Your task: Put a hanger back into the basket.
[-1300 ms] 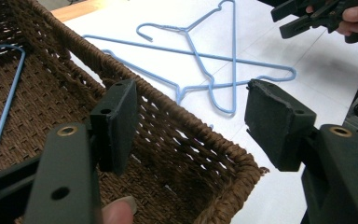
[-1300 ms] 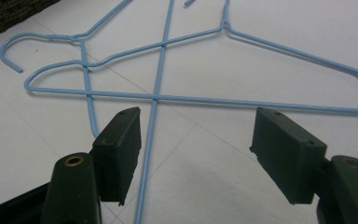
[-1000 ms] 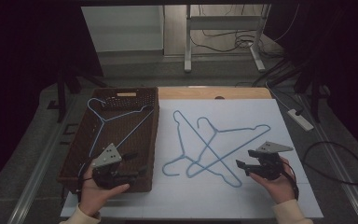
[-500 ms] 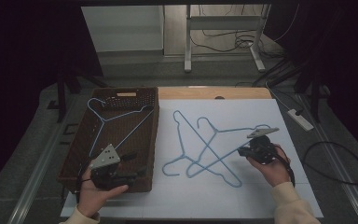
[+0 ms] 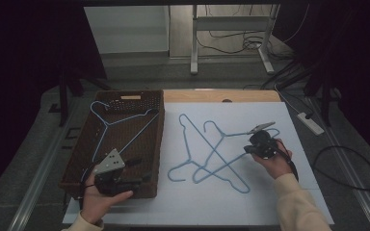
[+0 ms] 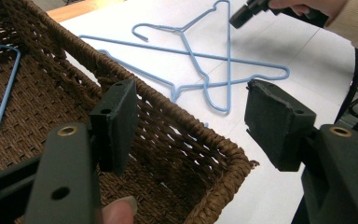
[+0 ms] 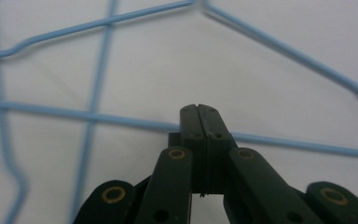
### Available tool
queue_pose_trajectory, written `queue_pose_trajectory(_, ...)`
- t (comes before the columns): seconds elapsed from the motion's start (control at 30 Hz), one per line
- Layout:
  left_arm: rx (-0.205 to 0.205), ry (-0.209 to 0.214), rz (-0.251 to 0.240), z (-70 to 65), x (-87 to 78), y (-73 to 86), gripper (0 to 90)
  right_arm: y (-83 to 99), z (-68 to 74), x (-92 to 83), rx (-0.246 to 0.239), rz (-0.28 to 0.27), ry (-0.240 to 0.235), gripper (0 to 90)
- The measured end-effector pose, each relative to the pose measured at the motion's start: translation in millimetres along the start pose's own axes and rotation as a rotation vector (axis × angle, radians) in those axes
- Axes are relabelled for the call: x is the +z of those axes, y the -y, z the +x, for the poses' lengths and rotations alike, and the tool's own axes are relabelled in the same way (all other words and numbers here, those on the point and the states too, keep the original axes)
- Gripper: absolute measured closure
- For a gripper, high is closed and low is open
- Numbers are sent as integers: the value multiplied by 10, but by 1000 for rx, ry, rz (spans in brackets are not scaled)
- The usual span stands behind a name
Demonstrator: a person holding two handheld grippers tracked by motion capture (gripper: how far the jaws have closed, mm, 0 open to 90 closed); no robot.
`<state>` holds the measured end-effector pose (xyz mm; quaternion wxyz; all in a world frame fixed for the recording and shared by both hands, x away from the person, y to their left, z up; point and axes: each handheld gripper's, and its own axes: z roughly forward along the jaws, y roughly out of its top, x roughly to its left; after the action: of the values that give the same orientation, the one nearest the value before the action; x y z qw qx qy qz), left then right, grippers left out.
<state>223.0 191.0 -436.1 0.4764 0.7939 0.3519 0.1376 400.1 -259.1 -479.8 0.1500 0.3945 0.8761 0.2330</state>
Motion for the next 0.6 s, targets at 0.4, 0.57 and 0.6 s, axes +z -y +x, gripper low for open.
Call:
queue_pose_trajectory(0.4,-2,-4,5,18,8,14,359,-84,-385,293,43,99,68,898)
queue_pose_trajectory(0.57,-2,-3,8,17,14,22,360,-65,-384,263,52,119,57,898)
queue_pose_trajectory(0.6,0,-2,8,13,12,20,361,-54,-372,246,52,132,58,899)
